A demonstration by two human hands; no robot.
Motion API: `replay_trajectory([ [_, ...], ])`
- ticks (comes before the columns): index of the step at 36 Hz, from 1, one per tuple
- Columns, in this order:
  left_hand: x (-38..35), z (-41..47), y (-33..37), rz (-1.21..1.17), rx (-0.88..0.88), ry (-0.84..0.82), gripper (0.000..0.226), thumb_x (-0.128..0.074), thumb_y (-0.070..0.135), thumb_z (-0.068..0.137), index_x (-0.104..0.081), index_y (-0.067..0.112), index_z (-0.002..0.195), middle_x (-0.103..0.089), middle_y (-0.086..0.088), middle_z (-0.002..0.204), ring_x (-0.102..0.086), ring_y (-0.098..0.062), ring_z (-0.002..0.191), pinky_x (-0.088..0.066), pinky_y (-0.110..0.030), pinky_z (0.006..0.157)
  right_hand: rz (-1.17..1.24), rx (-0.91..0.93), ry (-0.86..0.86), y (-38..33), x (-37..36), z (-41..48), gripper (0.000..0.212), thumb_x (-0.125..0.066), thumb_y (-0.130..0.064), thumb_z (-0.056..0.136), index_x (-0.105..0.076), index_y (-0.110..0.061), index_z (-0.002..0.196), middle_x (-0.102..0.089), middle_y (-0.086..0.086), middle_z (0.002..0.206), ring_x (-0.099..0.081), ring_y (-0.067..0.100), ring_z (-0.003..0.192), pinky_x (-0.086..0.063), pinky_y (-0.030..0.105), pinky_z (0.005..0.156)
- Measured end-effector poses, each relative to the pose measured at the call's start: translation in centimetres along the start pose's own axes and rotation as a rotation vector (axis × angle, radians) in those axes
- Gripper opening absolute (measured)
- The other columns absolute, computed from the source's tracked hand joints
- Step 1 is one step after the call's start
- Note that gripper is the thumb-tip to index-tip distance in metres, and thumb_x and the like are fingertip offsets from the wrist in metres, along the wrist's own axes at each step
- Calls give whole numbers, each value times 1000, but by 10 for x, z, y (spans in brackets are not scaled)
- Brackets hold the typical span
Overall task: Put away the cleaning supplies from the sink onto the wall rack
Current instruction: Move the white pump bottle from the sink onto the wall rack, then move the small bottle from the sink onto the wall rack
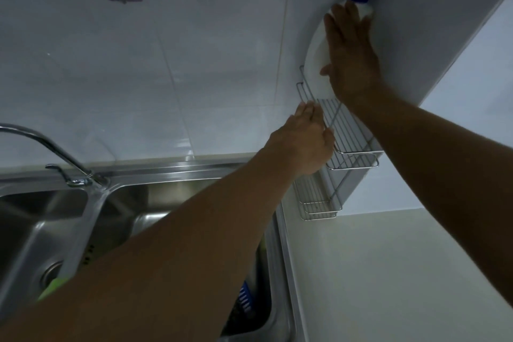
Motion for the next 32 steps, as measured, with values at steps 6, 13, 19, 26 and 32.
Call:
replay_trajectory([
  [6, -3, -2, -8, 8, -28, -12, 63, -18, 42, 106, -1, 13, 159, 4, -3, 168, 6, -16, 154, 2, -28, 118, 23, -20, -10, 0, 0, -9, 87, -69, -10, 90, -13, -2, 156, -5, 14, 166, -1, 33, 153, -13, 51, 124],
  [13, 0, -17, -45, 69, 6, -3, 63, -13, 46, 105, -2, 14, 159, 2, -3, 168, 4, -16, 154, -2, -35, 124, 278, -65, -25, -29, 4, -28, 66, -48, -17, 101, -15, -6, 157, -8, 9, 167, -4, 25, 154, -21, 39, 124],
  [19, 8, -46, -100, 161, 80, 12, 65, -12, 47, 104, -6, 13, 159, -4, -7, 167, -1, -21, 154, -7, -39, 125, 368, 29, -106, -87, -1, -53, 58, -46, -10, 100, -26, -1, 154, -18, 15, 164, -13, 29, 153, -18, 41, 125],
  [26, 2, -105, -178, 224, 191, -40, 61, -17, 38, 106, -11, 8, 158, -10, -10, 167, -6, -23, 154, -10, -41, 125, 471, 111, -233, -171, -43, -100, 59, -47, -12, 101, -25, -4, 155, -19, 10, 164, -12, 22, 154, -8, 29, 122],
  [32, -22, -158, -244, 205, 307, -99, 59, -23, 37, 106, -19, 6, 156, -18, -11, 165, -12, -24, 153, -13, -39, 123, 521, 137, -464, -237, -105, -158, 59, -47, -11, 98, -28, -4, 153, -23, 11, 163, -16, 24, 153, -19, 36, 123],
])
Point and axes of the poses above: each hand's wrist, its own z-axis towards the middle knuckle, its own x-axis out of the back of the hand, y = z × x, the point moved 4 cm from there along z, towards the middle knuckle
